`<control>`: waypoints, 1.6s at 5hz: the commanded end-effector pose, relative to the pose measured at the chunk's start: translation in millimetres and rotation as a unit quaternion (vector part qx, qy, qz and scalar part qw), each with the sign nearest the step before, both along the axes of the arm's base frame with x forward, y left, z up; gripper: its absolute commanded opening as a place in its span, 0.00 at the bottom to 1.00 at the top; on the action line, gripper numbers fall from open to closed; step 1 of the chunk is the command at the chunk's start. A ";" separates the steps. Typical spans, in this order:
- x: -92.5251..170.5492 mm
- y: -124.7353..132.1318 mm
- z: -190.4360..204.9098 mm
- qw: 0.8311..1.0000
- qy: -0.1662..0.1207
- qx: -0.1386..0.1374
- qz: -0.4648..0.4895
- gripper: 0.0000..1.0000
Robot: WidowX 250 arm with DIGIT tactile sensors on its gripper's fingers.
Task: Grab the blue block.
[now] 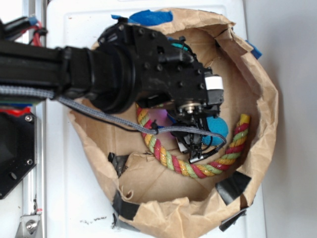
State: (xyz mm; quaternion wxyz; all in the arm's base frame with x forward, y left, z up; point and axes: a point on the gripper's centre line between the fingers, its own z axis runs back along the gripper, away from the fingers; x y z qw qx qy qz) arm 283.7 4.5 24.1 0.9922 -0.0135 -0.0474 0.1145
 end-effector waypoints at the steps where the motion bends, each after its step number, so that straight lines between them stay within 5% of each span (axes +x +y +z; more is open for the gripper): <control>1: -1.3 -3.8 11.1 1.000 -0.009 0.000 -0.015 0.00; 2: -11.3 -1.1 24.6 0.998 -0.015 -0.041 -0.044 0.00; 3: -36.8 4.6 59.5 0.996 -0.010 0.002 -0.088 0.00; 4: -52.1 6.2 88.1 0.993 0.005 0.008 -0.117 0.00; 5: -59.6 9.5 117.8 0.991 0.008 -0.033 -0.132 0.00; 8: -52.3 9.9 136.7 0.992 -0.028 -0.025 -0.122 0.00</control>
